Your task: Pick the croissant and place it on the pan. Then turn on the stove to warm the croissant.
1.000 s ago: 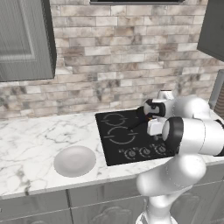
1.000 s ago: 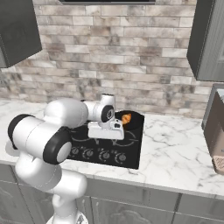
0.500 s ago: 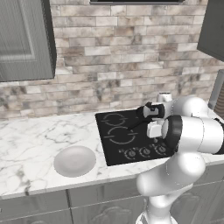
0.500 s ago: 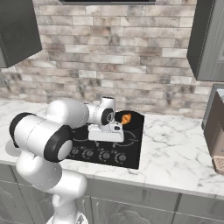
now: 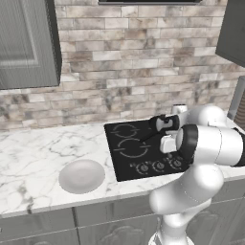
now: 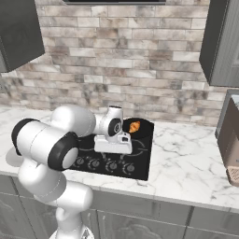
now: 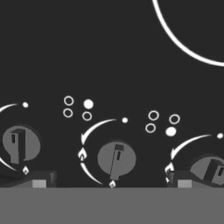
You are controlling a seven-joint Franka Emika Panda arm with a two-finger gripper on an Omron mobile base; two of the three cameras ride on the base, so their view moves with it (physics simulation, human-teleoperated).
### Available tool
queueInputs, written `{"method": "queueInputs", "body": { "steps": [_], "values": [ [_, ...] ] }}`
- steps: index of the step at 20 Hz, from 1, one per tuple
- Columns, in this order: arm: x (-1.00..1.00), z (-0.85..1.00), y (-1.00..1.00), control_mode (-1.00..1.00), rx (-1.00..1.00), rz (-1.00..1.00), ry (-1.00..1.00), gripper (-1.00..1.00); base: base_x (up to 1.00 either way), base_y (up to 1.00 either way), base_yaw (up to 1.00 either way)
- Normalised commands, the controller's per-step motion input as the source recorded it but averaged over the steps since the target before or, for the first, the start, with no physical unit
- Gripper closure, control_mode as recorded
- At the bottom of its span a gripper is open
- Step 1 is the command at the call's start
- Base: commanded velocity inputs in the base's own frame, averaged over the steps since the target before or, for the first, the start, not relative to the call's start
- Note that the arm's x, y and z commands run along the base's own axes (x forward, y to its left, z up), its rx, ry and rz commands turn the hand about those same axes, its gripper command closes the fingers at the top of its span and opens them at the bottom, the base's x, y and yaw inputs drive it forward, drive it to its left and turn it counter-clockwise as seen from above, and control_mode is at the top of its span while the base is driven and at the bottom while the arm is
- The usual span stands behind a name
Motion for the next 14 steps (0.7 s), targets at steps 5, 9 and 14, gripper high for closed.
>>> {"method": "queueInputs", "body": {
  "steps": [5, 9, 14],
  "values": [
    [0.00, -0.09, 0.00, -1.00, 0.00, 0.00, 0.00, -1.00, 0.00, 0.00, 0.00],
    [-0.06, -0.06, 0.00, -1.00, 0.00, 0.00, 0.00, -1.00, 0.00, 0.00, 0.00],
    [-0.13, -0.02, 0.00, -1.00, 0.00, 0.00, 0.00, -1.00, 0.00, 0.00, 0.00]
  ]
}}
